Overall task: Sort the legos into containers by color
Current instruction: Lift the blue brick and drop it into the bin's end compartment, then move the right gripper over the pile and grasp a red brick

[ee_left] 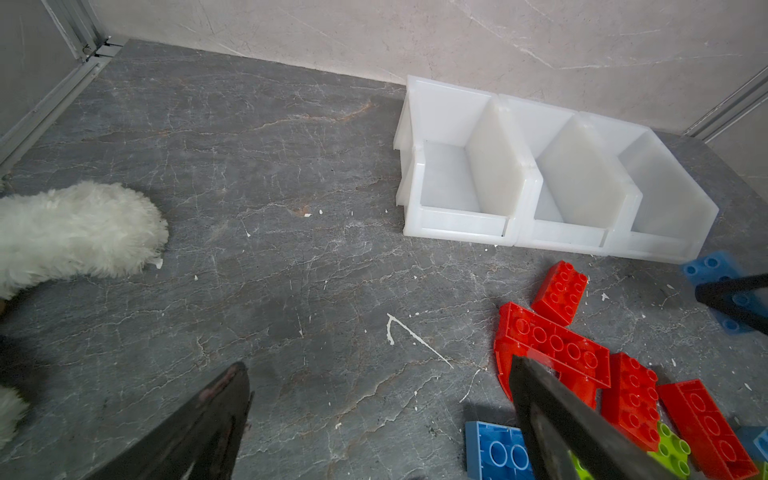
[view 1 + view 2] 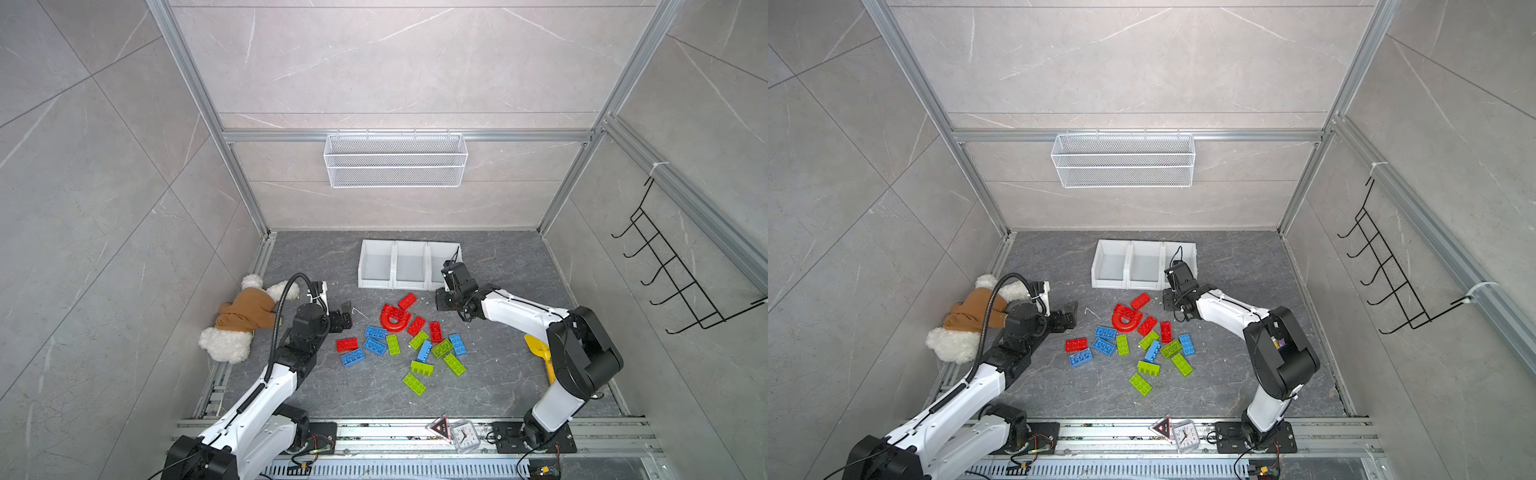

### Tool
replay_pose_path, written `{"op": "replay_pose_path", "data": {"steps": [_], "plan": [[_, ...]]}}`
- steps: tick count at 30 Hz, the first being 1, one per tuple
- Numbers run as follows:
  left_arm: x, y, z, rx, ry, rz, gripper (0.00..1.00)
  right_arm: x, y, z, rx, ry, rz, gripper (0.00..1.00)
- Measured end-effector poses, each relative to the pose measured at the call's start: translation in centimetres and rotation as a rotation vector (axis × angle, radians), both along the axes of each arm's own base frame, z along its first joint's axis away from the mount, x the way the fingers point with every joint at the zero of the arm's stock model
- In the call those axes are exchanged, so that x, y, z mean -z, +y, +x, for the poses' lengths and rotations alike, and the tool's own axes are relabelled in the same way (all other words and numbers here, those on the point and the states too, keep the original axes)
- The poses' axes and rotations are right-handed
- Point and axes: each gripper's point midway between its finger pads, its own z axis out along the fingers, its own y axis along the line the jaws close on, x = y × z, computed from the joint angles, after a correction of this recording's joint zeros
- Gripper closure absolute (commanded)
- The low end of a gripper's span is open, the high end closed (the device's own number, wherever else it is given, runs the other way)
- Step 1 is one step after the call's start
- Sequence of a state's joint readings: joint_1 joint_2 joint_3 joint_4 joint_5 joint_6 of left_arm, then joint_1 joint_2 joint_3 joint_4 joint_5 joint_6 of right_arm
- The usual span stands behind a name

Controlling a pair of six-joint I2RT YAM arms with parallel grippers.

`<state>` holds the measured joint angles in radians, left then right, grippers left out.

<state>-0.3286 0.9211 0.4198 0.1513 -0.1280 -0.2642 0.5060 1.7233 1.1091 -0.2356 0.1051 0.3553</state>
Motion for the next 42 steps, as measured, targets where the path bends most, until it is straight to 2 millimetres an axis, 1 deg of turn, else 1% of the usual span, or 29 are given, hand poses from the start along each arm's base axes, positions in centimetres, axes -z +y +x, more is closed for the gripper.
{"op": "replay_pose_path", "data": {"steps": [4, 7, 10, 14, 18, 20, 22, 25, 27, 29, 31, 34, 36, 37, 39, 41, 42], "plan": [[-0.4, 0.0, -0.1, 0.001, -0.015, -0.006, 0.0, -1.9, -0.4, 3.4, 0.007, -0.045, 0.02, 0.9], [-0.3, -0.1, -0.1, 0.006, -0.013, -0.008, 0.0, -2.4, -0.6, 5.8, 0.011, -0.061, 0.026, 0.9], [-0.3, -0.1, -0.1, 0.007, -0.014, -0.009, 0.0, -2.3, -0.8, 7.6, 0.012, -0.061, 0.025, 0.9], [-0.3, -0.1, -0.1, 0.007, -0.017, -0.01, 0.0, -1.8, -1.0, 9.6, 0.011, -0.052, 0.009, 0.89], [0.1, -0.1, -0.2, 0.007, -0.012, -0.008, 0.0, -1.1, -1.0, 10.8, 0.007, -0.045, -0.004, 0.87], [0.1, -0.1, -0.2, 0.008, -0.012, -0.009, 0.0, -0.6, -1.0, 11.1, 0.004, -0.034, -0.007, 0.85], [0.1, -0.1, -0.2, 0.009, -0.013, -0.01, 0.0, -0.2, -1.0, 11.4, 0.003, -0.025, -0.01, 0.81], [-0.1, -0.1, -0.1, 0.009, -0.018, -0.011, 0.0, 0.5, -1.4, 11.5, 0.01, -0.01, -0.011, 0.6], [0.0, -0.1, -0.1, 0.007, -0.018, -0.01, 0.0, 0.8, -1.6, 11.5, 0.009, -0.005, -0.015, 0.53], [-0.1, -0.1, -0.1, 0.006, -0.019, -0.011, 0.0, 0.8, -1.6, 11.5, 0.007, -0.006, -0.015, 0.48], [0.0, -0.1, -0.1, 0.006, -0.018, -0.011, 0.0, 0.7, -1.6, 11.5, 0.004, -0.008, -0.017, 0.46], [0.0, -0.1, -0.1, 0.006, -0.018, -0.011, 0.0, 0.3, -1.7, 10.9, -0.002, -0.008, -0.01, 0.45], [-0.1, -0.1, -0.1, 0.006, -0.02, -0.012, 0.0, -0.7, -1.9, 10.0, -0.005, -0.016, -0.003, 0.45], [-0.2, -0.1, -0.2, 0.006, -0.022, -0.012, 0.0, -1.6, -2.1, 9.4, -0.007, -0.025, 0.004, 0.45], [-0.3, -0.1, -0.2, 0.006, -0.027, -0.014, 0.0, -4.1, -2.4, 8.1, -0.012, -0.059, 0.029, 0.45], [-0.4, -0.1, -0.2, 0.006, -0.031, -0.015, 0.0, -7.0, -2.7, 6.2, -0.017, -0.103, 0.063, 0.44], [-0.5, -0.1, -0.2, 0.006, -0.033, -0.017, 0.0, -8.1, -2.9, 5.4, -0.021, -0.119, 0.078, 0.45]]}}
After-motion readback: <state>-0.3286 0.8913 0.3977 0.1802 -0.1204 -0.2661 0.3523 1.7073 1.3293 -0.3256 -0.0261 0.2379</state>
